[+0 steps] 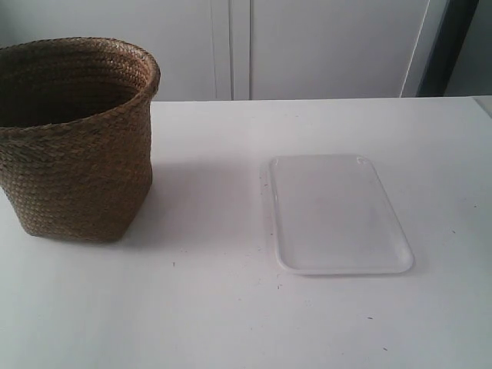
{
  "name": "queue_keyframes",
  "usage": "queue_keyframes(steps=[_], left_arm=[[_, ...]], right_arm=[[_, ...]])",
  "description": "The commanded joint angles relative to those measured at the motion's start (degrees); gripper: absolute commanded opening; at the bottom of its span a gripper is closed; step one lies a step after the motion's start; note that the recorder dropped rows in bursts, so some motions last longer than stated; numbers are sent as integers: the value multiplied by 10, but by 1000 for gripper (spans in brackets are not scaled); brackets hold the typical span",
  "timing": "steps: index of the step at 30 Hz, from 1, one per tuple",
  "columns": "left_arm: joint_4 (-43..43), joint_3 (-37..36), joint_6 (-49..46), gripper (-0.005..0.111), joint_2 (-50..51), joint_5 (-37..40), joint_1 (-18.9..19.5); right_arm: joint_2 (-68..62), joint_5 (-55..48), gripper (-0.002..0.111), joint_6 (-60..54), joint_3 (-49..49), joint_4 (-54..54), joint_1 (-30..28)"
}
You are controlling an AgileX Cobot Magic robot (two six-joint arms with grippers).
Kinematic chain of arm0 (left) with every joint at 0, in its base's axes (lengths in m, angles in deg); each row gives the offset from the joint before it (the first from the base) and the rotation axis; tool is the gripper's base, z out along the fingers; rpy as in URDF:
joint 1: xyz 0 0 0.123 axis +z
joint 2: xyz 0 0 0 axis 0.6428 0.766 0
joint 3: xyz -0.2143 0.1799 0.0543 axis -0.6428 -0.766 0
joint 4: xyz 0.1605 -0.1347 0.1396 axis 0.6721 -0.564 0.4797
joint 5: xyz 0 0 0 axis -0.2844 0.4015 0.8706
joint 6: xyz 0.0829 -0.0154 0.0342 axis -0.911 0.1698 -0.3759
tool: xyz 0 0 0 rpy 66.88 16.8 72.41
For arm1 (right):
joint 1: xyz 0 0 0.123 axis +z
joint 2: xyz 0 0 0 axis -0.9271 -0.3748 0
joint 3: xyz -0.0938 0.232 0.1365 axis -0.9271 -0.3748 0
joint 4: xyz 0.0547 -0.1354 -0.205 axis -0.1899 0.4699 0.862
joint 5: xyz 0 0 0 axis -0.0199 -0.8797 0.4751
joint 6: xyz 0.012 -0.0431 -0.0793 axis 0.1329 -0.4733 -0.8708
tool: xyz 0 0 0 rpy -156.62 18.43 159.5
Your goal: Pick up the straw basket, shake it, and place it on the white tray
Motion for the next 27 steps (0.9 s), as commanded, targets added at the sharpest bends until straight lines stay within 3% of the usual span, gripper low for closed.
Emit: queue_keyframes(steps=[1, 6, 12, 15, 19, 27], left_arm=[[-38, 8, -1, 74, 38, 9, 1], [-152, 8, -92, 74, 83, -6, 1], [-175, 8, -116, 73, 139, -15, 1], [-176, 8, -116, 56, 159, -16, 1], [-192, 8, -153, 1, 172, 2, 1], [-262, 8, -197, 1, 171, 33, 1]], right_arm=[[2, 3, 39, 1, -1, 1, -5], [2, 3, 39, 1, -1, 1, -5], [2, 3, 39, 1, -1, 1, -5], [2, 3, 39, 1, -1, 1, -5], [2, 3, 39, 1, -1, 1, -5], [2, 3, 39, 1, -1, 1, -5]])
